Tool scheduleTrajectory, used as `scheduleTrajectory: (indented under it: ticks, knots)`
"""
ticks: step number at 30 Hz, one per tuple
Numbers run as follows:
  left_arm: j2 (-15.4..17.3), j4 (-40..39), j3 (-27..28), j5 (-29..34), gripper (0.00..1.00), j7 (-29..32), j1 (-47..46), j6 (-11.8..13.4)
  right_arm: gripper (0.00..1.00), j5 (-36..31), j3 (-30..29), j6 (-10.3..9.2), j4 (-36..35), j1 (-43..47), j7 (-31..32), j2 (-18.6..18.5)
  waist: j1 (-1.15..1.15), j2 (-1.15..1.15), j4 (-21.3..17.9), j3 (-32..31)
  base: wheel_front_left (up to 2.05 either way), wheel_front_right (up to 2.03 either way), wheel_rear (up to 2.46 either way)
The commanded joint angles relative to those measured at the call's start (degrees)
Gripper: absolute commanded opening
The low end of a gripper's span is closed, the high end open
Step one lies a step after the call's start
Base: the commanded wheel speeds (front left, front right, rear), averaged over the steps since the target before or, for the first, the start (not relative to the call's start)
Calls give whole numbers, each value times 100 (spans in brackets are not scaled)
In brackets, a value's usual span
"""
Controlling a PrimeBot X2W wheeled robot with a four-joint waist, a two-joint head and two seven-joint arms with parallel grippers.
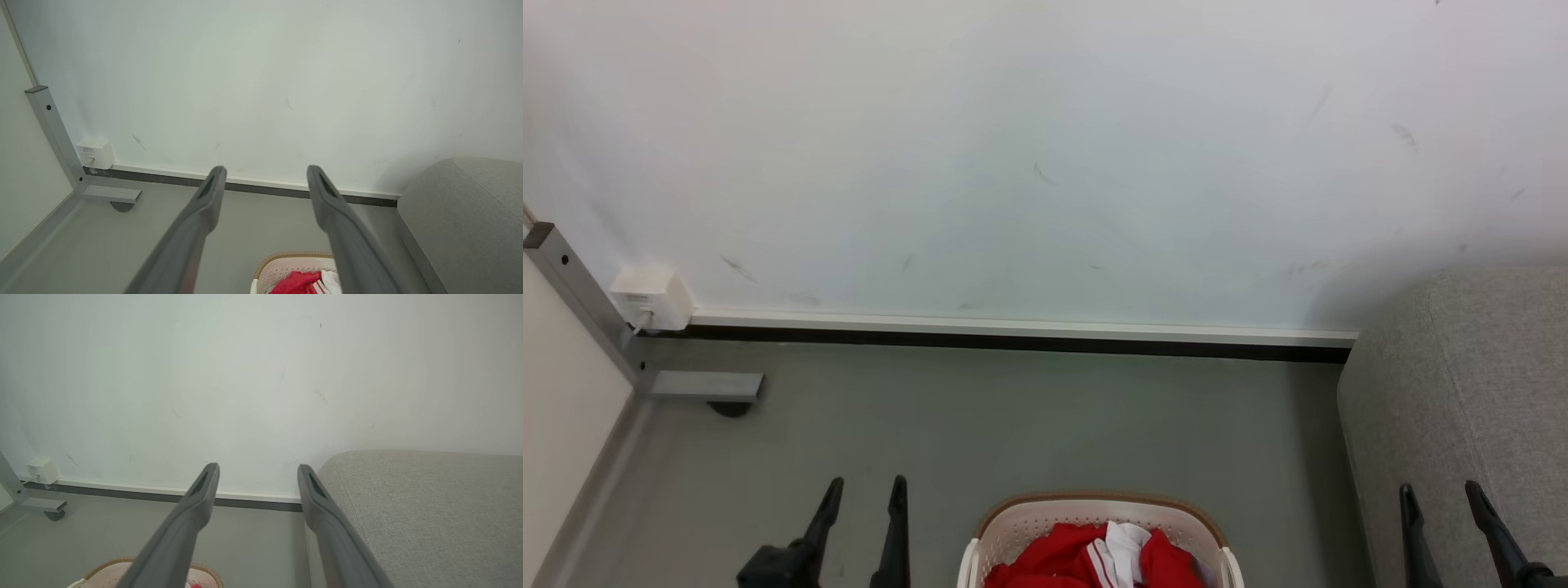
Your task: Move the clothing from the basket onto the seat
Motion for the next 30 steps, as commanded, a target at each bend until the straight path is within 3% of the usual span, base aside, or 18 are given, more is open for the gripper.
scheduleTrajectory:
  ticks: [1,20,30]
  knots:
    - [46,7,1,192,100,-63,22,-4,100,-130,-11,-11,8,65,-69,-4,0,0,2,7,0,0,0]
    - [48,38,-26,521,100,-146,40,-7,100,-205,-7,-12,50,70,-154,32,0,0,-62,82,0,0,0]
    - [46,73,-92,579,100,-143,-159,-54,100,-117,100,-12,-6,-139,-154,23,0,0,-297,424,0,0,0]
